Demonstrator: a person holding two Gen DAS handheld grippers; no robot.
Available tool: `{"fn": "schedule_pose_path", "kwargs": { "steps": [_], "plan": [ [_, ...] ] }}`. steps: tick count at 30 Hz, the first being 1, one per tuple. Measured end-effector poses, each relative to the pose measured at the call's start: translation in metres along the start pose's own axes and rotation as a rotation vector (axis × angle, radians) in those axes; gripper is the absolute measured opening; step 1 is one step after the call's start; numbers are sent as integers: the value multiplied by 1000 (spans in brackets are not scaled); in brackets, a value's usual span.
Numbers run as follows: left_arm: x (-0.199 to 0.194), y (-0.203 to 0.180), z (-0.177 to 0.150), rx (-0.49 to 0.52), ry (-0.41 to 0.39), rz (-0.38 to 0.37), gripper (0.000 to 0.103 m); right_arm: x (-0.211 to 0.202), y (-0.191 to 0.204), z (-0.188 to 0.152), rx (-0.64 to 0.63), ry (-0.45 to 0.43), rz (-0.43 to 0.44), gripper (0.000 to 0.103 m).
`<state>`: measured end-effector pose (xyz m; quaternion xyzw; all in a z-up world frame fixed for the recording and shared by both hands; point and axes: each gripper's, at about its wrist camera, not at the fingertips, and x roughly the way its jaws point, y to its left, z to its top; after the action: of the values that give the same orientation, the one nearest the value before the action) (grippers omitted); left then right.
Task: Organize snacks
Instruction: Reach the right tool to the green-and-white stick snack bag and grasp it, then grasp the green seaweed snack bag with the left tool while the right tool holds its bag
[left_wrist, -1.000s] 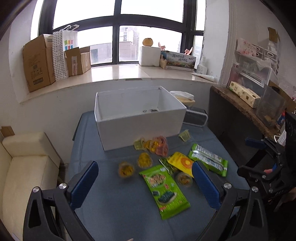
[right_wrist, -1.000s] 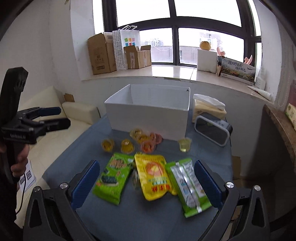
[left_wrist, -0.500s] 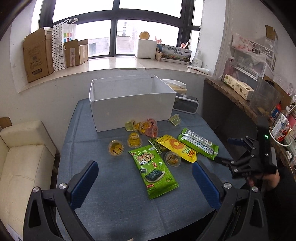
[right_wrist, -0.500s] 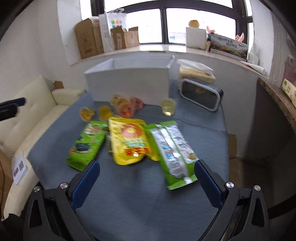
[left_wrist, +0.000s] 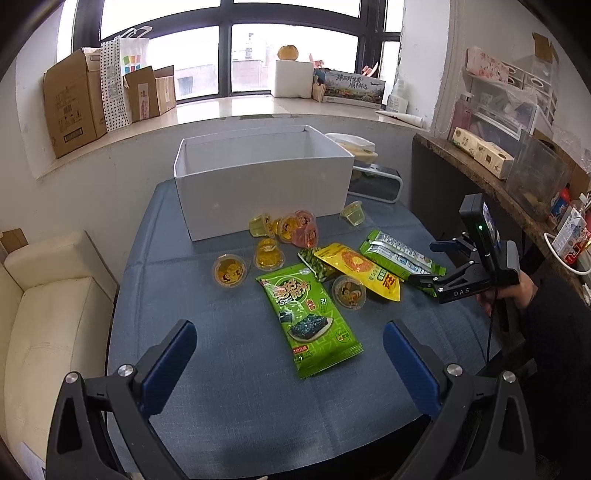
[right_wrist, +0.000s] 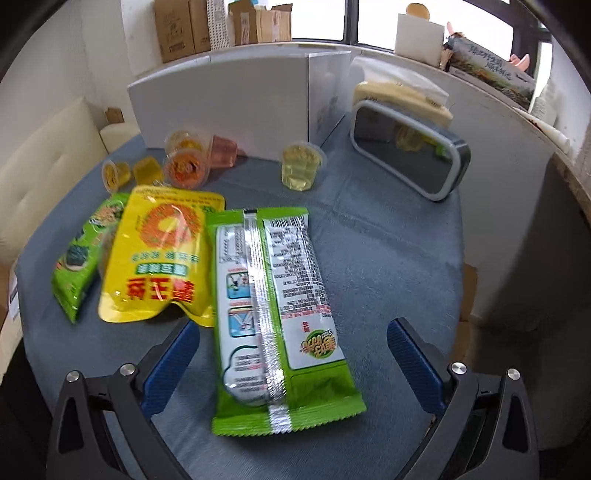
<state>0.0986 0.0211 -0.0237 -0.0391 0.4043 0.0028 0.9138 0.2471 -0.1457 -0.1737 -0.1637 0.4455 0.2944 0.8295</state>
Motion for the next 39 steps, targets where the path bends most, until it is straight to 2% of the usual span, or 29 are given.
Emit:
{"fn": "schedule_pose_path", "kwargs": {
  "steps": [2, 4, 5, 6, 7, 14, 22, 27, 30, 32, 35, 39],
  "plan": [
    [7, 0, -1, 3, 12, 10, 103, 6, 0, -4, -20, 17, 1, 100],
    [13, 1, -3, 0, 23, 16, 103, 3, -1, -6, -18, -21, 7, 95],
    [18, 2, -4, -7, 33, 14, 103, 2, -1, -6, -16, -27, 4, 88],
    [22, 2, -5, -12, 44, 14, 103, -2, 0, -6, -15, -36, 4, 76],
    [26, 2, -7, -17, 54, 15, 103, -4, 0, -6, -12, -39, 3, 71],
    [47, -6, -11, -14, 92, 10, 103, -20, -1, -17, 31, -48, -15, 69],
    [67, -18, -8, -17, 105, -20, 103, -90, 12, -26, 142, -159, -73, 69],
    [101, -28, -5, -52, 150, 7, 103, -132, 33, -34, 146, -219, -86, 69],
    [123, -32, -4, -52, 167, -6, 103, -143, 42, -36, 144, -240, -78, 69],
    [137, -32, -4, -55, 181, 40, 103, -147, 49, -34, 152, -244, -75, 69],
    [154, -30, -6, -67, 200, 48, 103, -149, 52, -37, 156, -250, -64, 69],
    [170, -34, -12, -35, 216, 89, 102, -146, 54, -37, 168, -249, -46, 69]
  ]
}}
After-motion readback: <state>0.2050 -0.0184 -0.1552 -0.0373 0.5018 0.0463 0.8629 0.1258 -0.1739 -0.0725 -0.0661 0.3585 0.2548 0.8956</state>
